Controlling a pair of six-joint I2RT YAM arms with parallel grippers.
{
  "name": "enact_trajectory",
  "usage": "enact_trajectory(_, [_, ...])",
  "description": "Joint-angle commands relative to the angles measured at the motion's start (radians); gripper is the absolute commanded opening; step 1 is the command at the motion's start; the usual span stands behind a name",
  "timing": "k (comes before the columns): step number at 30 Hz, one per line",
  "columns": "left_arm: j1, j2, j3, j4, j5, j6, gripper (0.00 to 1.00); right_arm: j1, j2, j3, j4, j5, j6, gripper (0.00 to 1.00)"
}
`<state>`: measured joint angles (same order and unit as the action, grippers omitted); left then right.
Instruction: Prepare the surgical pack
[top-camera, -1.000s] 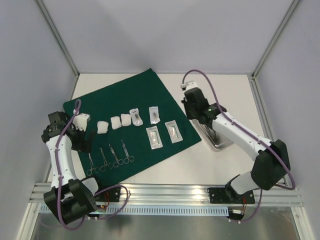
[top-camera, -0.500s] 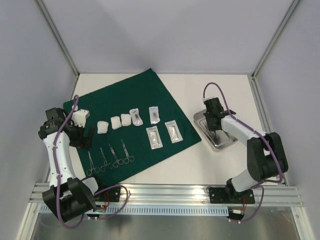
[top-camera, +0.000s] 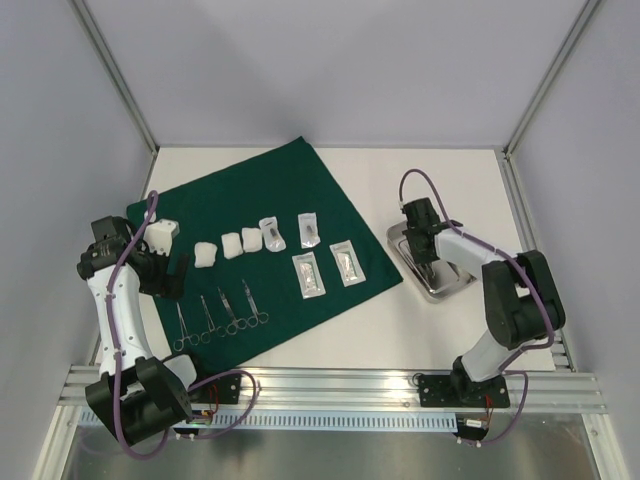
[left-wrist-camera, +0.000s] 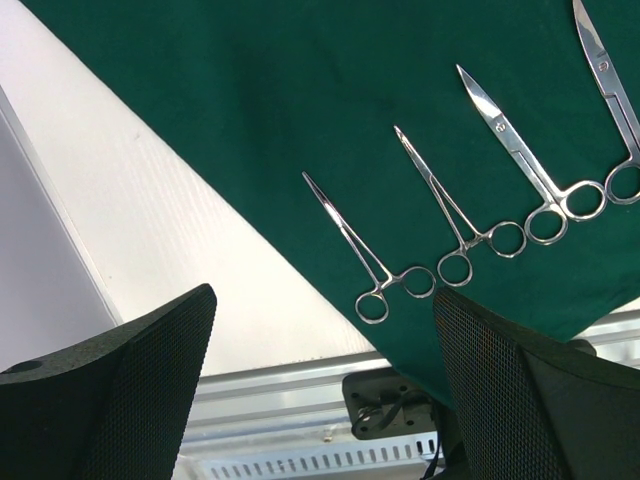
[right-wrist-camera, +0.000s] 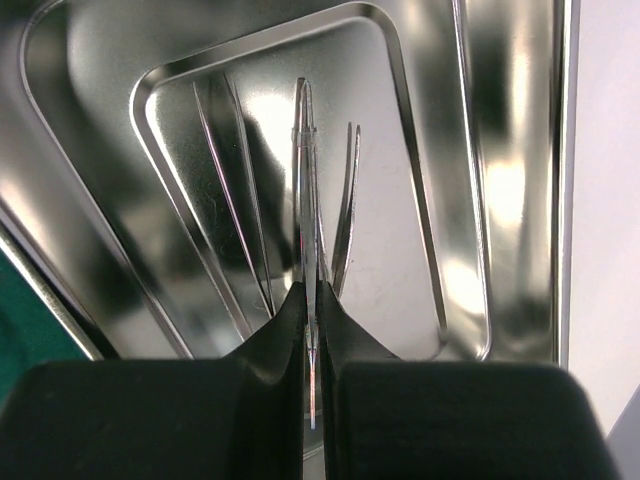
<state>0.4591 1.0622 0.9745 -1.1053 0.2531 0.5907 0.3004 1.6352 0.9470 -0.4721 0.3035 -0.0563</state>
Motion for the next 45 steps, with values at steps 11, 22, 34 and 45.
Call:
enact_trajectory(11, [0.006,-0.013,-0.014,0.019,0.000,0.029,0.99,0.003,0.022,-0.022,0.081,-0.032,-0.033,0.00])
enact_trajectory(22, [0.006,-0.018,-0.017,0.016,0.003,0.038,0.99,0.002,0.037,-0.030,0.086,-0.060,-0.051,0.00])
enact_trajectory(34, [0.004,-0.021,-0.020,0.016,0.003,0.043,0.99,0.005,0.018,-0.021,0.072,-0.064,-0.050,0.15])
enact_trajectory(45, [0.006,-0.019,-0.020,0.013,0.011,0.043,0.99,0.005,-0.083,0.021,0.009,-0.073,-0.027,0.28])
